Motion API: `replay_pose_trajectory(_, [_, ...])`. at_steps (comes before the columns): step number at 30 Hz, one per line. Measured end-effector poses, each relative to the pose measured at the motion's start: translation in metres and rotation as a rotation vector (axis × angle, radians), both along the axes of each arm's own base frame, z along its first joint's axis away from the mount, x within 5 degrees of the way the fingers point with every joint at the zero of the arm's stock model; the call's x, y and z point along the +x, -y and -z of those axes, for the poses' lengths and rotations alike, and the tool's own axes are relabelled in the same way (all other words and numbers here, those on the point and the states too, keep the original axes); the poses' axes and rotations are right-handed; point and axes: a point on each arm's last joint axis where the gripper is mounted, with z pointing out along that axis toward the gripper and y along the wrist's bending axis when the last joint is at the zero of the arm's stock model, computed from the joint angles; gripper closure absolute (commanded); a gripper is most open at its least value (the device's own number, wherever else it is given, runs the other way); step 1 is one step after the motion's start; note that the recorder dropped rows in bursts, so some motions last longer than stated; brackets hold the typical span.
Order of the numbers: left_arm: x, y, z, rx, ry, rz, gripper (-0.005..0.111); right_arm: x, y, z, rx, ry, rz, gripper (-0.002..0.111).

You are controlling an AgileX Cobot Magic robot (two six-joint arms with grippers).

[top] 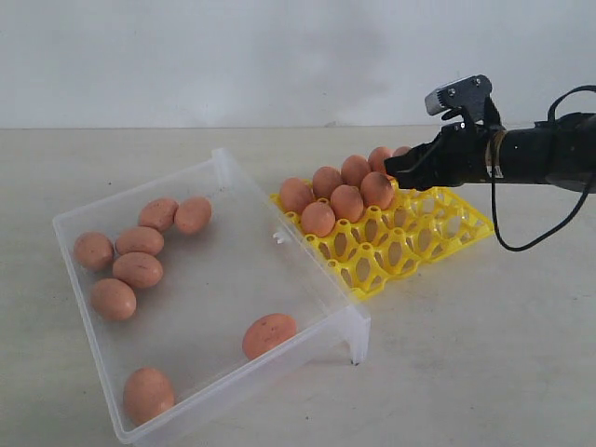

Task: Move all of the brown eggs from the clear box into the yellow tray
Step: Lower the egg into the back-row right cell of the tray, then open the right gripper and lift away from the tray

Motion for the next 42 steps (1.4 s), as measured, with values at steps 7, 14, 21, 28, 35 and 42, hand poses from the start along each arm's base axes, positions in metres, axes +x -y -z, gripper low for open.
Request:
replay_pose_trajectory(7, [0.000, 0.000, 0.000, 0.000, 0.000, 0.000, 0.111, 0.001, 0.000, 0.002, -0.009, 0.014, 0.002, 0.070])
replay_pose_trajectory(14, [0.000, 0.000, 0.000, 0.000, 0.000, 0.000, 0.111, 0.002, 0.001, 0.001, 0.005, 0.015, 0.016, 0.039])
replay_pose_trajectory(21, [0.000, 0.000, 0.000, 0.000, 0.000, 0.000, 0.111, 0.002, 0.001, 0.001, 0.020, 0.015, 0.030, 0.040])
replay_pose_trajectory(28, [0.000, 0.000, 0.000, 0.000, 0.000, 0.000, 0.111, 0.002, 0.001, -0.012, 0.024, 0.044, 0.028, 0.040])
replay_pose_trajectory(35, [0.000, 0.000, 0.000, 0.000, 0.000, 0.000, 0.111, -0.010, -0.010, -0.083, 0.214, 0.183, -0.047, 0.047])
replay_pose_trajectory(42, [0.000, 0.000, 0.000, 0.000, 0.000, 0.000, 0.111, -0.056, -0.093, -0.142, 0.467, 0.199, -0.324, 0.105])
